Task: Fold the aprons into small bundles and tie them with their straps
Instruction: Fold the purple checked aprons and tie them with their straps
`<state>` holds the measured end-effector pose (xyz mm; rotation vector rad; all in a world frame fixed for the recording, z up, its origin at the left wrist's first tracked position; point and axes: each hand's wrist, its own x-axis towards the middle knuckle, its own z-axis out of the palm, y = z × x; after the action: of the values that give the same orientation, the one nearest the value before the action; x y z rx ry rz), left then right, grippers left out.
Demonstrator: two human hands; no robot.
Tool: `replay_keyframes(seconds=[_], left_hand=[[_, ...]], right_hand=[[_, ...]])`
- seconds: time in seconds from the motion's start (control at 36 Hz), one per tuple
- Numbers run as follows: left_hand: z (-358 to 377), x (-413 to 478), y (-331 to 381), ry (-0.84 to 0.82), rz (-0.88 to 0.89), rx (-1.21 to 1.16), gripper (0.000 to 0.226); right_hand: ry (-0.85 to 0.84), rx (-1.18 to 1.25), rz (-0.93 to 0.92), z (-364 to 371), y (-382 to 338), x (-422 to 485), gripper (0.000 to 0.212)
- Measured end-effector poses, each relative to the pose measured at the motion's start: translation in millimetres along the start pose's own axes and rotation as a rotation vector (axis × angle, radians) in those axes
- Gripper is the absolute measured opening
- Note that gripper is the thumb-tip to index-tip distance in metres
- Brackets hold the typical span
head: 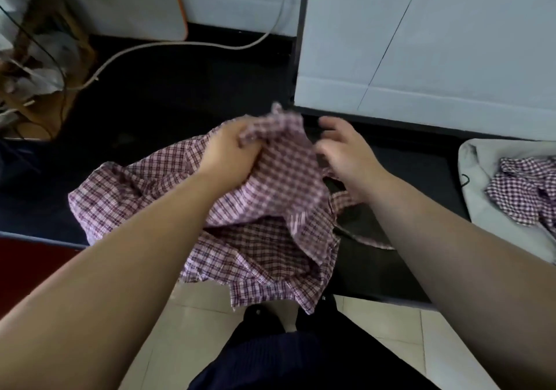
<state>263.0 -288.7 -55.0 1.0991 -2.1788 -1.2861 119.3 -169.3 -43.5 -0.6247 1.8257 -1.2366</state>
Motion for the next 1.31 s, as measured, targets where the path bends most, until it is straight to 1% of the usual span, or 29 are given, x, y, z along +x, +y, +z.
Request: replay_keyframes(seconds=[0.08,0.14,0.17,0.19,0.22,0.25,0.28,0.31,0.33,0.39,0.47,0.56,0.61,0.67,0.72,0.75,0.81,0.86,0.89,0.92,0.94,1.0,1.03,1.06,1.11,1.17,1.22,1.25,1.31], left_hand=[[-16,11,7,0.106,-0.185,-0.512,0.021],[-22,12,12,0.125,-0.277,-0.77,0.019],[-24,11,13,0.136,-0.311,-0.804,0.018],[-26,9,14,0.146,-0.334,-0.815,0.017],[-28,9,11,0.164,-0.347,-0.807,0.017],[-32,7,8,0.184,-0.343,-0.792,0.017],[-36,8,2,0.218,-0.336,-0.752,0.017],[-42,7,-4,0.266,-0.333,-0.677,0.016],[-48,7,-10,0.317,-0.338,-0.564,0.016],[-58,2,-22,0.393,-0.361,-0.344,0.02],[-67,-9,-37,0.378,-0.364,-0.166,0.02],[-69,-17,-49,0.121,-0.37,0.037,0.013],[-67,-22,-53,-0.135,-0.327,0.359,0.017],[-61,-24,-57,-0.338,-0.243,0.633,0.04],[-54,-24,-58,-0.427,-0.174,0.709,0.083],[-51,-25,-56,-0.43,-0.121,0.701,0.099],[-47,-26,-48,-0.433,0.002,0.641,0.114],[-44,-25,-44,-0.492,0.008,0.499,0.109],[-42,-24,-44,-0.545,-0.043,0.423,0.1],[-40,-25,-44,-0.589,-0.1,0.388,0.09],[-38,-25,-45,-0.615,-0.144,0.403,0.085],[-32,-30,-50,-0.637,-0.163,0.557,0.098],[-30,-32,-55,-0.635,-0.145,0.66,0.105],[-28,-36,-61,-0.645,-0.135,0.742,0.111],[-25,-44,-70,-0.672,-0.162,0.809,0.113],[-22,-53,-74,-0.661,-0.161,0.823,0.09],[-22,-61,-70,-0.614,-0.13,0.845,0.06],[-20,-69,-66,-0.592,-0.118,0.876,0.053],[-16,-76,-65,-0.566,-0.034,0.993,0.052]], right_hand=[[-0.095,0.048,0.124,0,12,4,0.1],[-0.229,0.009,0.19,10,18,5,0.124],[-0.3,-0.061,0.196,16,19,7,0.126],[-0.329,-0.156,0.184,21,19,9,0.113],[-0.315,-0.27,0.138,26,15,11,0.085],[-0.241,-0.396,0.062,29,14,15,0.054],[-0.139,-0.498,-0.014,31,10,19,0.03],[-0.051,-0.547,-0.063,32,7,23,0.019],[0.004,-0.554,-0.096,30,5,28,0.017],[0.001,-0.517,-0.082,31,2,35,0.02],[-0.081,-0.202,0.047,36,4,40,0.024],[-0.073,0.108,0.173,45,9,39,0.034],[-0.133,0.285,0.254,49,10,34,0.05],[-0.206,0.407,0.297,50,8,28,0.082],[-0.207,0.422,0.32,49,10,26,0.11],[-0.216,0.403,0.323,49,11,24,0.114],[-0.22,0.321,0.376,50,19,23,0.112],[-0.13,0.286,0.396,52,34,23,0.088],[-0.08,0.246,0.383,54,41,21,0.071],[-0.06,0.156,0.38,54,49,15,0.061],[-0.071,0.034,0.37,55,56,11,0.071],[-0.177,-0.269,0.359,57,74,-2,0.107],[-0.199,-0.431,0.346,58,81,-9,0.114],[-0.191,-0.55,0.312,58,92,-12,0.113],[-0.157,-0.703,0.204,57,104,-18,0.083],[-0.154,-0.781,0.105,55,107,-26,0.049],[-0.139,-0.753,0.074,49,113,-29,0.044],[-0.095,-0.708,0.055,46,114,-35,0.043],[-0.036,-0.589,-0.023,45,114,-41,0.031]])
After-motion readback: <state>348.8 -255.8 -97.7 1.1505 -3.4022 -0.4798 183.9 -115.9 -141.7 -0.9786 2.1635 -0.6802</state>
